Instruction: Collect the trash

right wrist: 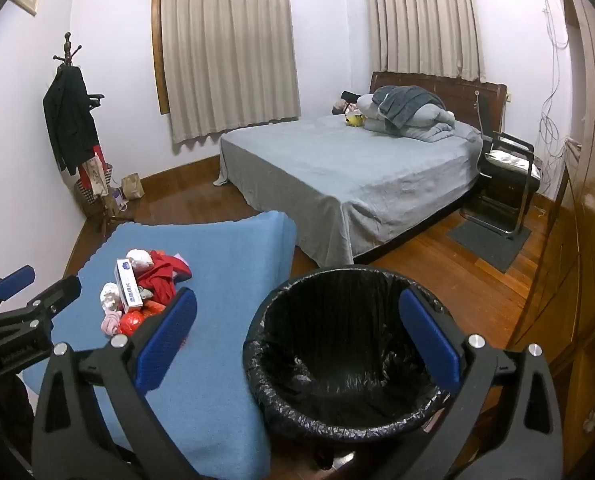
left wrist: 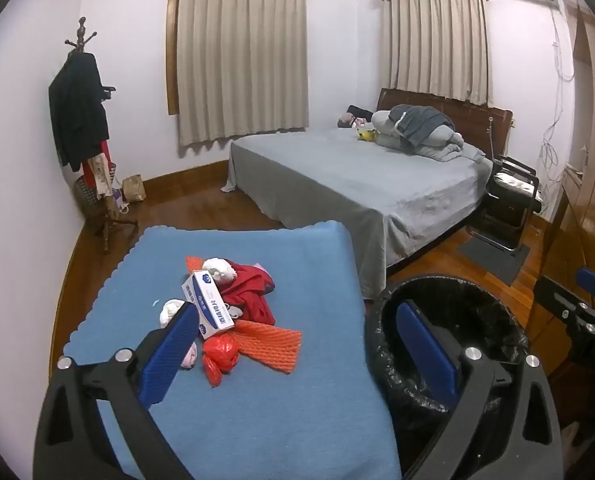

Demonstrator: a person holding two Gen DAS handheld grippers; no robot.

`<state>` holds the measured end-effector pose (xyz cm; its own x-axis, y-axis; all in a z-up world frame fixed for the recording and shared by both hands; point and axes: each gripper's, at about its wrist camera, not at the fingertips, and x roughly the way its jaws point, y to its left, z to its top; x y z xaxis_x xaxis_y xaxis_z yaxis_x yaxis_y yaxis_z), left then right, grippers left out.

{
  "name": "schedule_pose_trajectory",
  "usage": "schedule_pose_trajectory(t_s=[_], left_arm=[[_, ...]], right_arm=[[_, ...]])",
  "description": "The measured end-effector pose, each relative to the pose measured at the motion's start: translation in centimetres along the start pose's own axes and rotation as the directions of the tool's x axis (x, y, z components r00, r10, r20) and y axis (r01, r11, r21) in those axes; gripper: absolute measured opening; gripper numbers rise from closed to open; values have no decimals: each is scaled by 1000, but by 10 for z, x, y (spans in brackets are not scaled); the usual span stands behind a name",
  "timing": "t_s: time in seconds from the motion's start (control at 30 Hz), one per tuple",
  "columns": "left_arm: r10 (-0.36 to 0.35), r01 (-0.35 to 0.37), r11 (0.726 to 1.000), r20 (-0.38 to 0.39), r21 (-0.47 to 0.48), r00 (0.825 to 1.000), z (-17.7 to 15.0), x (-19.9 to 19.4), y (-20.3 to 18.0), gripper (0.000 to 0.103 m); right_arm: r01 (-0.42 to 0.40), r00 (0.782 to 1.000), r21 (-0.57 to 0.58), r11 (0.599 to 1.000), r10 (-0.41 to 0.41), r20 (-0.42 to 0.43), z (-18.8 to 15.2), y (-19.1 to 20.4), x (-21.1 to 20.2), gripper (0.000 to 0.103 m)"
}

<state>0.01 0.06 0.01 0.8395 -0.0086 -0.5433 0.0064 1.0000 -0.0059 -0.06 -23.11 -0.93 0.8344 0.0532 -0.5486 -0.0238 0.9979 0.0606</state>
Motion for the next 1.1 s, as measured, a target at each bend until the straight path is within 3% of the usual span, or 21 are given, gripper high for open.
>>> schedule_pose_trajectory(t_s=[1.1], left_arm=[[6,-6,1000,6,8,1000,0,0,0,97]], right_arm=[[-2,1000,3,1000,2,5,-1,-1,-1,98]])
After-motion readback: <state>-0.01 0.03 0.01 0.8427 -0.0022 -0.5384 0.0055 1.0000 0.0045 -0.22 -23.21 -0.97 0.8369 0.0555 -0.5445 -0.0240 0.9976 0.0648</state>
